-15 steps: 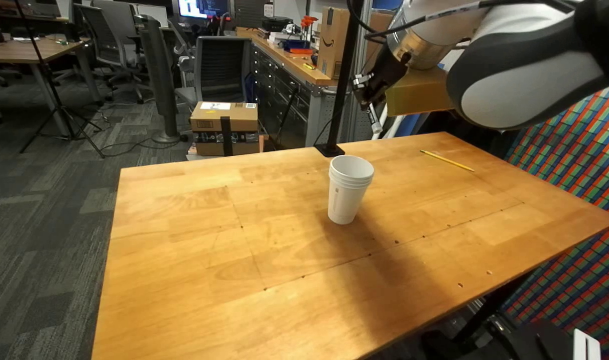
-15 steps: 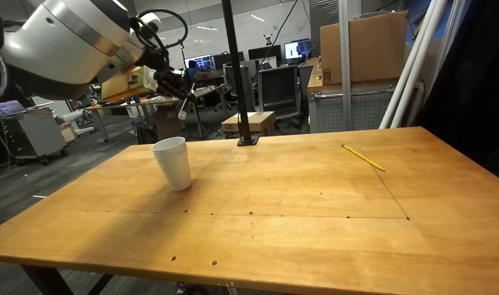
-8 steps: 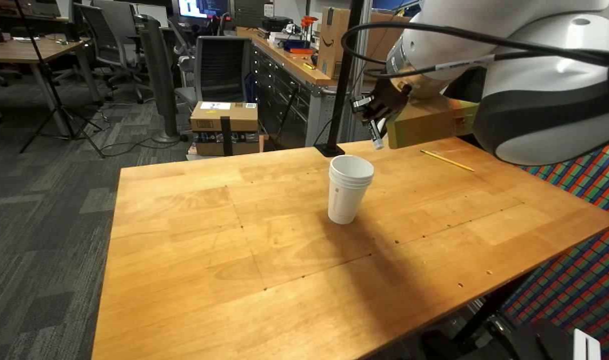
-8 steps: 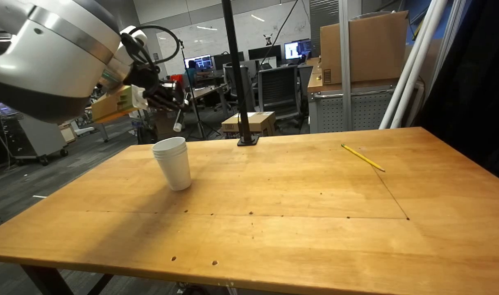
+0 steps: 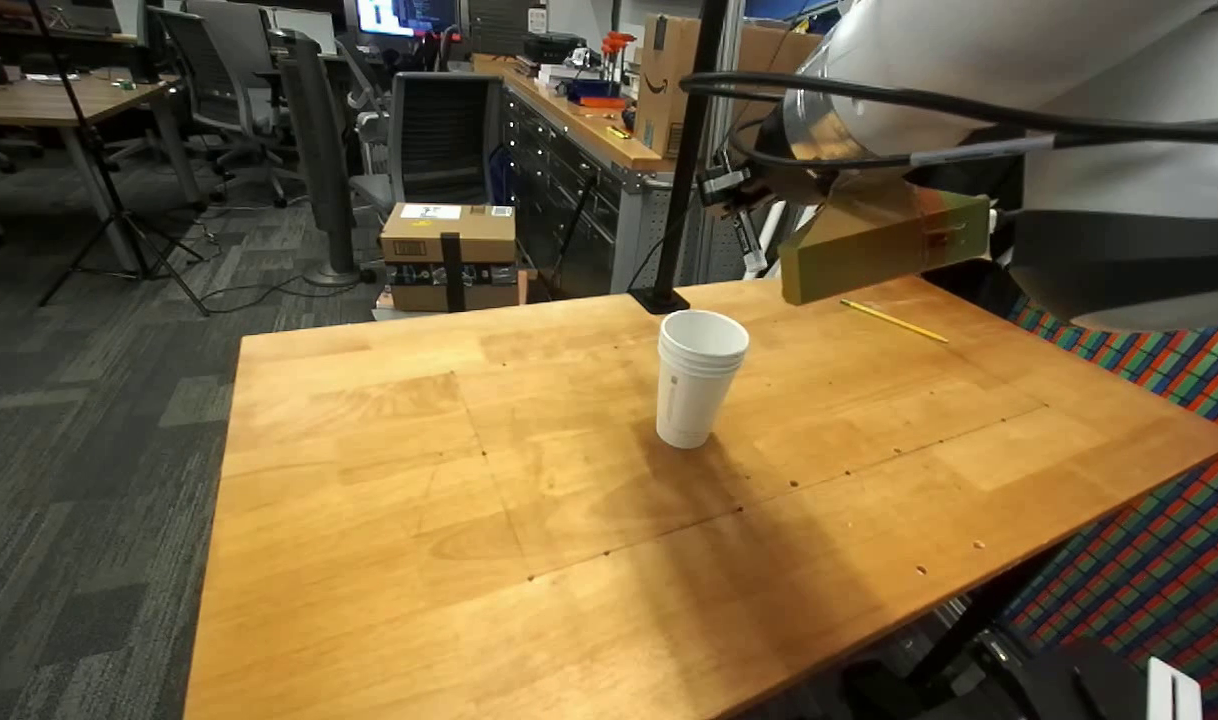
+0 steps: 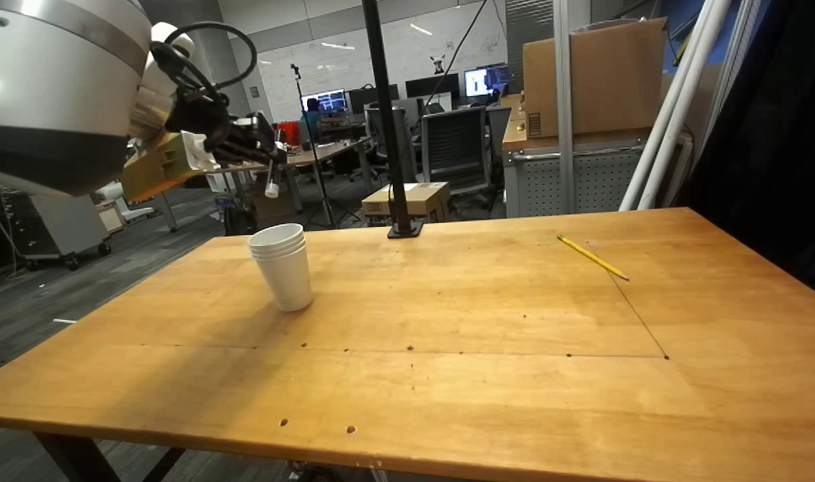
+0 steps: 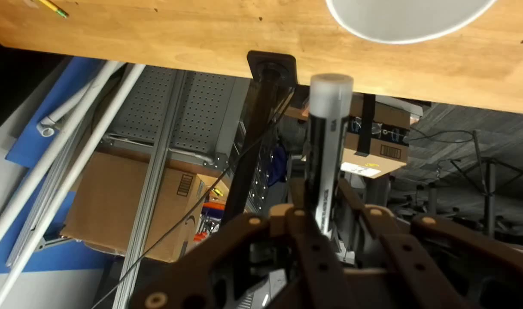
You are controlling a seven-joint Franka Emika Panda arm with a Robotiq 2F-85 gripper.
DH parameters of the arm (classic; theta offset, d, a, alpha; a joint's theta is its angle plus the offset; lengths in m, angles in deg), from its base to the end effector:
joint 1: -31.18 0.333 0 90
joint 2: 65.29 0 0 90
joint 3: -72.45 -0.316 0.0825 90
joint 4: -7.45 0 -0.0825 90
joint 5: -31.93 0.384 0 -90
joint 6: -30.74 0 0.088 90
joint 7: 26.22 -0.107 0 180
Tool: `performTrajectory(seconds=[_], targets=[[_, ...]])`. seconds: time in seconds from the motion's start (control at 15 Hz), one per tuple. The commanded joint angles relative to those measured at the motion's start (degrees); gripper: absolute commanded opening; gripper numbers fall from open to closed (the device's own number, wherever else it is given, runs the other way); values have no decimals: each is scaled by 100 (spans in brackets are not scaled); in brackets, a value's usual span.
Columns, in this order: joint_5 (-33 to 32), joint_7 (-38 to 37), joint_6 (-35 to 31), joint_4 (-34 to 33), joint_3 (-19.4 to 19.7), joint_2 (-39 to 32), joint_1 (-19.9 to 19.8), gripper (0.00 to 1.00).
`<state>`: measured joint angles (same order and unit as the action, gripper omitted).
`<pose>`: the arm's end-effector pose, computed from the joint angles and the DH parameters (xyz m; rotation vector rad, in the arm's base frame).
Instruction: Put the marker into the cup
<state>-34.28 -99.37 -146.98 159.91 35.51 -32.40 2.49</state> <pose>0.3915 0.1392 0.4301 2.5624 0.1198 1.3482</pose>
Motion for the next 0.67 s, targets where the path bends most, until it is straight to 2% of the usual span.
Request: performTrajectory(seconds=[0.0, 0.33, 0.6], targets=[[-282, -683, -414, 56, -428, 638, -364, 3], [-154, -1060, -702, 88, -865, 788, -706, 3], [-96, -998, -530, 143, -1088, 358, -907, 3]])
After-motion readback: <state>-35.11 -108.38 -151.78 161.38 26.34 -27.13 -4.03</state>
